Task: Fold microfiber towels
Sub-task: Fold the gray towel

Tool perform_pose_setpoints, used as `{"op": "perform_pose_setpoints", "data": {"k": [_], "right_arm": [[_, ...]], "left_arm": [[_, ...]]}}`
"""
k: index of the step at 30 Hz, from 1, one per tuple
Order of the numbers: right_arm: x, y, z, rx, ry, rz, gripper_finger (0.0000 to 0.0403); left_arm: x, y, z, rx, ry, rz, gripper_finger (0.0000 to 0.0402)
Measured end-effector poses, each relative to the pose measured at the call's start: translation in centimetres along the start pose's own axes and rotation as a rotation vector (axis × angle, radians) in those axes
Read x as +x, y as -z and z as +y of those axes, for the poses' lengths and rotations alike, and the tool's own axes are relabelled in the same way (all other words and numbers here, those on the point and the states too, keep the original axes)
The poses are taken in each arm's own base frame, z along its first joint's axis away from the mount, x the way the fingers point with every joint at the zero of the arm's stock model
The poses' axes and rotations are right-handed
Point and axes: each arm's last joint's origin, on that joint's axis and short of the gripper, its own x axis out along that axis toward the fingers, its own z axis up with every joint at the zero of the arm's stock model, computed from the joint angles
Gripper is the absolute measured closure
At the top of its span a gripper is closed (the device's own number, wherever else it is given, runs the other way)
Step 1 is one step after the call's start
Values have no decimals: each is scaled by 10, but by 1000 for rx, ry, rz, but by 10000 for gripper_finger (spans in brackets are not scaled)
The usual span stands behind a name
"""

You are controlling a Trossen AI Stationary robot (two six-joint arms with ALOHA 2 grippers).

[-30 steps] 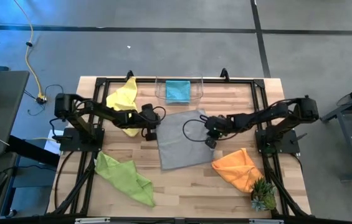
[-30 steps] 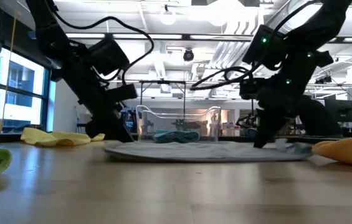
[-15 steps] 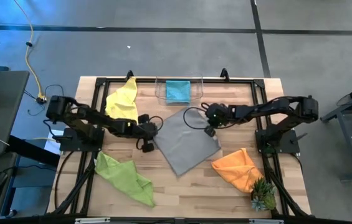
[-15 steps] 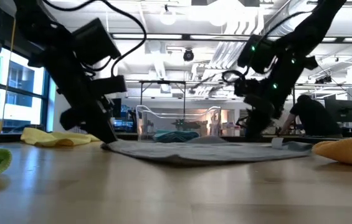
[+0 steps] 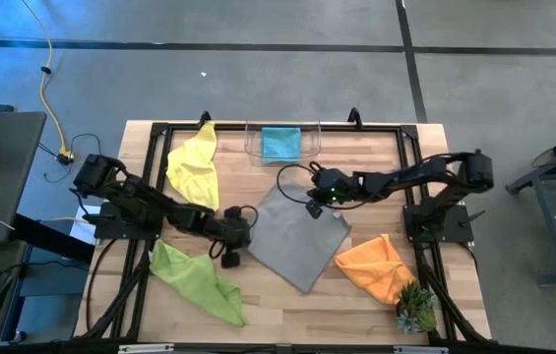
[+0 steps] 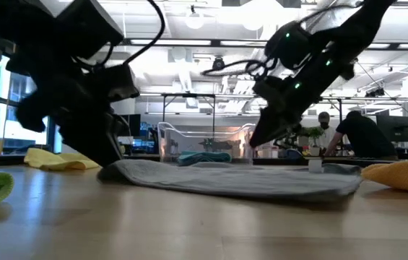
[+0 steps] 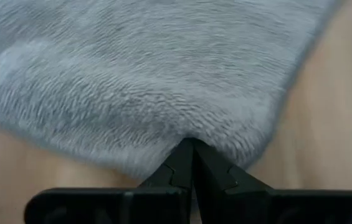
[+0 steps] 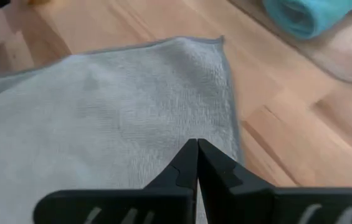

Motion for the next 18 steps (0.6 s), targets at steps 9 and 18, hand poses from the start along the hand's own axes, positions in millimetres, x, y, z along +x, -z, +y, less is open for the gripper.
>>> {"op": "perform_pose_setpoints", "data": {"k": [9,18], "right_arm": [[57,-12,12,-69,51,26,401],[108,-39,28,-152,-6,27,401]], "left_arm": [[-27,-16,-11,102,-91,-41,401],[-55,4,11,-12,-98,-106,401]]}}
